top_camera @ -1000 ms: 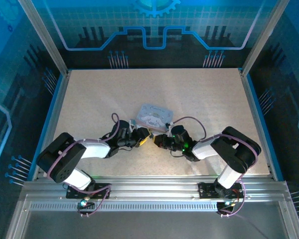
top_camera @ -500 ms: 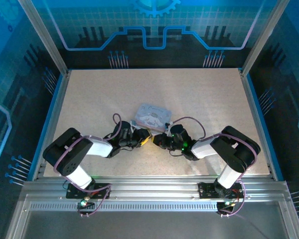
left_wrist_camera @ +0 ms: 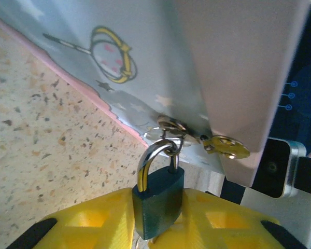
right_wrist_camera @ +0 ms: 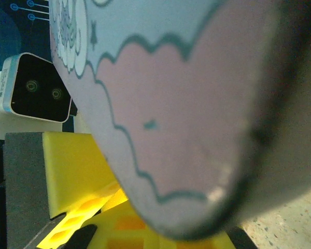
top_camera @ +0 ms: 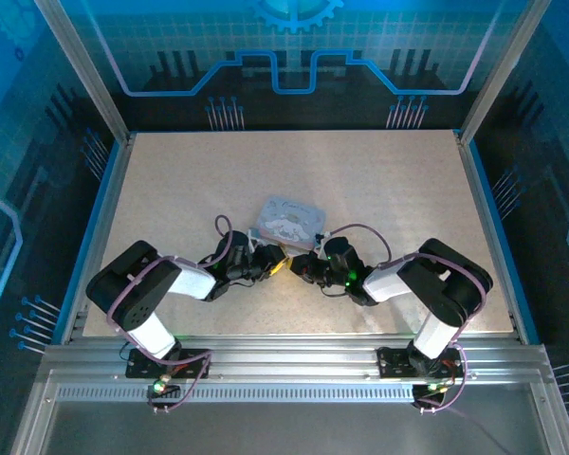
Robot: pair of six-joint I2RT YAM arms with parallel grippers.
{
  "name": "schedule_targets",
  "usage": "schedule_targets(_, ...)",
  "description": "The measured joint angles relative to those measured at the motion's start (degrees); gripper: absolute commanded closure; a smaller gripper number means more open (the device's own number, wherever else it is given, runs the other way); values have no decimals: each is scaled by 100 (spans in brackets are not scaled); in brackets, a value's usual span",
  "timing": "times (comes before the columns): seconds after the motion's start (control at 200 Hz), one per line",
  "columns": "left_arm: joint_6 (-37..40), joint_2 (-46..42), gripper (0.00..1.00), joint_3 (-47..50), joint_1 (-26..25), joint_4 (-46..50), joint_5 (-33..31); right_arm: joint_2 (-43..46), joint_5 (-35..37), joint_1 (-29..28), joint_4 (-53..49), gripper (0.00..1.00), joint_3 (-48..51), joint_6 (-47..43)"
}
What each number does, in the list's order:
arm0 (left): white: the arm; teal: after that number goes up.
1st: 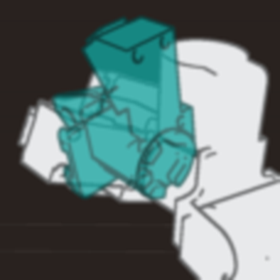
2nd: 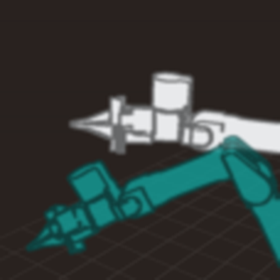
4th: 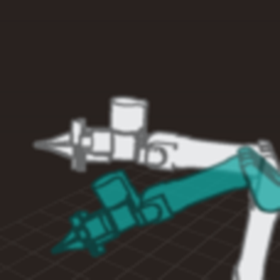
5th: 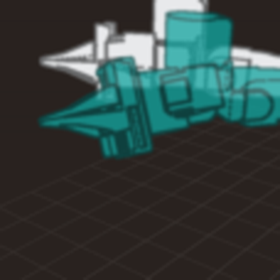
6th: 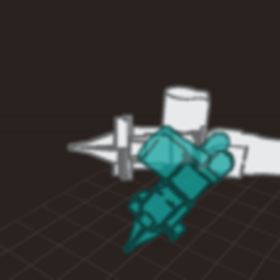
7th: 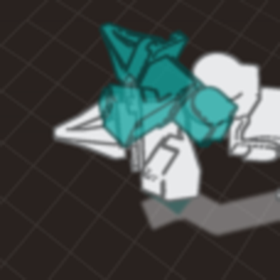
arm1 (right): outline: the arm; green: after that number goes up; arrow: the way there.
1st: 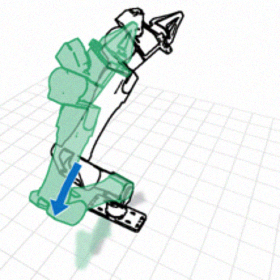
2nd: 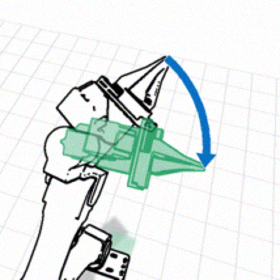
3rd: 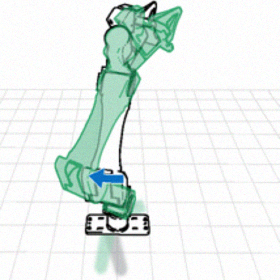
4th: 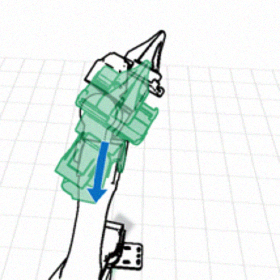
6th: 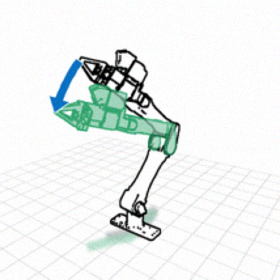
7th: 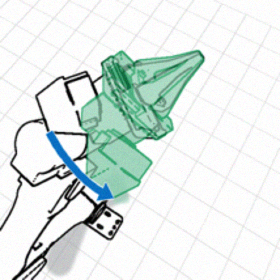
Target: Unlock the padlock with the key
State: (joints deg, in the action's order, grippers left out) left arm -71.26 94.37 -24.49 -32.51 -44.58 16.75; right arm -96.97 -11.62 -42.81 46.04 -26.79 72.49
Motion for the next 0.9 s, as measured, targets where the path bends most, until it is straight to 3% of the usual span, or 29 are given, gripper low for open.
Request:
schedule_targets(0.19, -85, 42, 85, 35, 11, -129, 0, -24, 9, 0, 72, 96, 7, 160)
schedule_targets(0.485, -83, 28, 88, 35, 9, -116, 0, 59, 44, 0, -57, 84, 9, 85)
schedule_targets(0.9, -87, -590, 87, -2, 4, 807, -195, 1117, 310, -7, -1893, 58, -168, -1263)
